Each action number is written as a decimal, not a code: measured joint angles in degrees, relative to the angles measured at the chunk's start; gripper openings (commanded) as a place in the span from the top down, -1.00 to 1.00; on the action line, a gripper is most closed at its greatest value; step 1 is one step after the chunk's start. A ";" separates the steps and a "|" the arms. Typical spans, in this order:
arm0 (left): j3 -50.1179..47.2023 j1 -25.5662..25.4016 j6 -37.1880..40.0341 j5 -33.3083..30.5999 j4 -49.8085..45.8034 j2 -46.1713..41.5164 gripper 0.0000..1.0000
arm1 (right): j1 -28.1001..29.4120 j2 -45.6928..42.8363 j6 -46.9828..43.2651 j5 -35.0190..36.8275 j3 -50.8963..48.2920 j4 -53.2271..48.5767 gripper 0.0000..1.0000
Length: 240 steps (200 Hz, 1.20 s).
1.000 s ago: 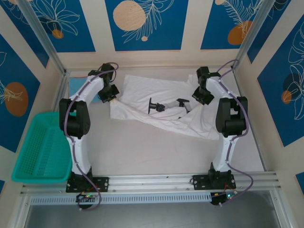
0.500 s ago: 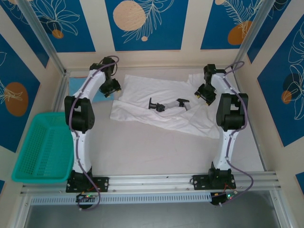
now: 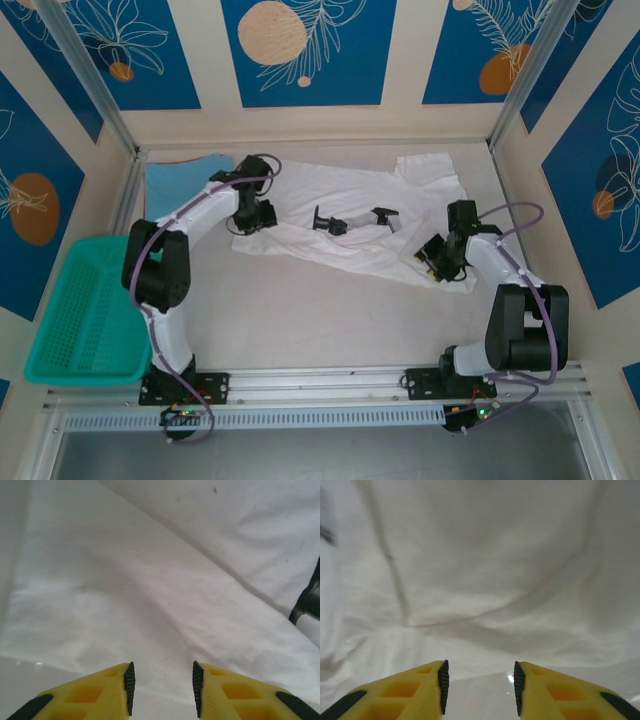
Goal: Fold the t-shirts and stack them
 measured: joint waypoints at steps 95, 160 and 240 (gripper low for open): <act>-2.54 4.61 2.10 -8.66 4.35 7.04 0.13 | -12.68 -2.86 4.87 3.32 -8.74 3.56 -0.04; -12.55 5.46 1.62 -8.33 11.72 0.96 -0.02 | -20.13 -3.02 5.31 0.66 -10.14 5.27 -0.15; -30.16 4.00 -0.04 -4.74 17.40 -12.22 -0.06 | -28.92 -6.75 5.97 0.72 -12.66 5.22 -0.19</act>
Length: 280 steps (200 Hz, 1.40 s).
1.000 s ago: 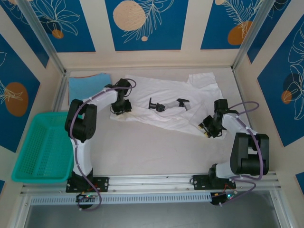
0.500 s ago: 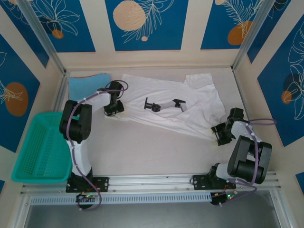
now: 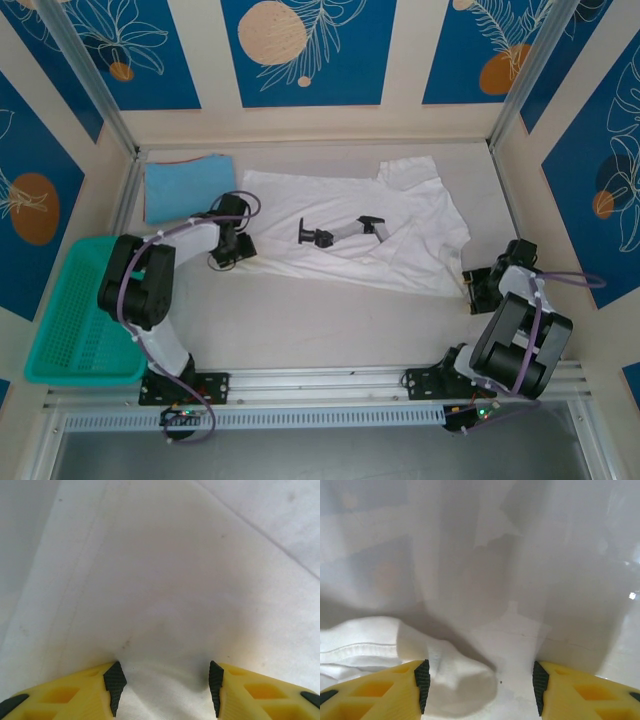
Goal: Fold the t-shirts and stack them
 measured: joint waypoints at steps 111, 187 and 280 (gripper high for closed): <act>4.28 -3.26 -1.53 -1.99 -12.11 -10.64 -0.24 | 26.69 -12.48 -5.68 1.16 7.48 -4.15 0.34; 3.80 -9.22 1.51 -3.45 -9.79 -1.62 -0.11 | 31.41 1.73 -6.12 1.42 4.33 -4.46 0.37; -4.15 -16.74 -1.25 -5.25 -2.78 -3.52 -0.12 | 8.79 0.55 -1.57 -1.05 -0.17 -2.86 0.23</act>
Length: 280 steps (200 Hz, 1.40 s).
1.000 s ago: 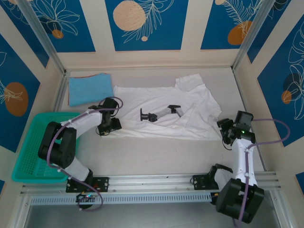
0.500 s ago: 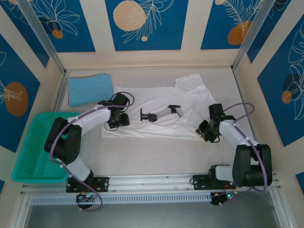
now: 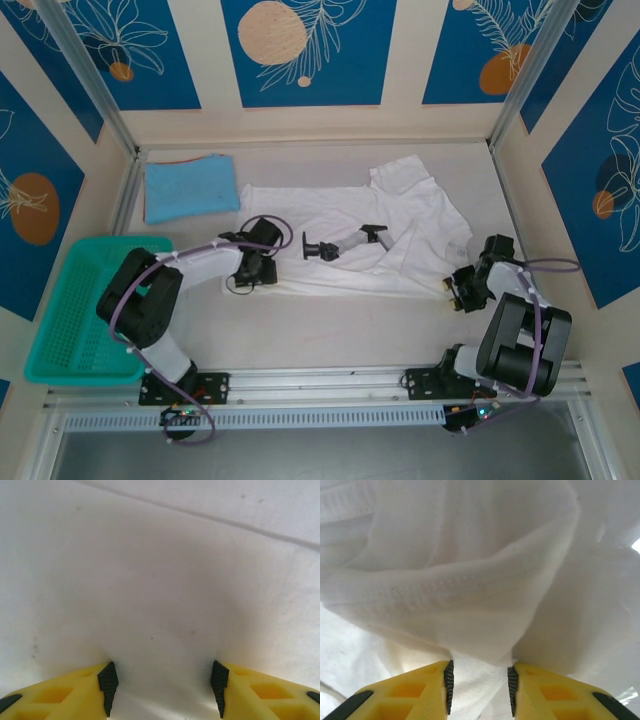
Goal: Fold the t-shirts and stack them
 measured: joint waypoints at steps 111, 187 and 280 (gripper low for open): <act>21.20 -0.35 -0.24 -0.59 -15.02 0.92 -0.59 | -8.11 -18.01 -1.33 -0.94 -0.09 -2.40 0.02; 37.94 -9.05 4.33 8.98 -13.20 11.65 -0.26 | 11.85 -2.62 -5.88 -2.16 4.33 0.35 0.21; 65.92 -21.86 17.03 17.92 -13.25 37.75 -0.36 | 11.28 1.29 -3.39 -4.11 4.17 5.92 0.42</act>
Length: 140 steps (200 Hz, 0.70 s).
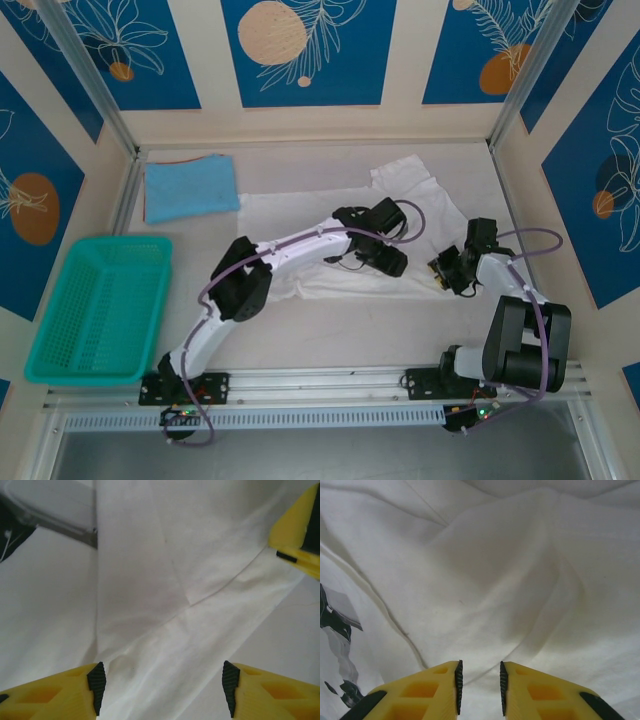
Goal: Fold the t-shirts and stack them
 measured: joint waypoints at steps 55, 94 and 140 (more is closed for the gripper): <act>5.88 -1.29 7.45 -0.55 -2.25 5.22 -0.25 | -2.32 0.87 0.39 -1.55 -0.15 1.29 0.42; 6.27 -3.34 14.08 -3.76 -2.86 6.36 -0.11 | -3.93 -0.20 0.44 -1.99 -2.03 1.70 0.42; 12.39 -5.05 18.95 -9.68 -3.72 9.68 -0.11 | -4.61 -0.55 0.42 -2.60 -2.27 1.95 0.42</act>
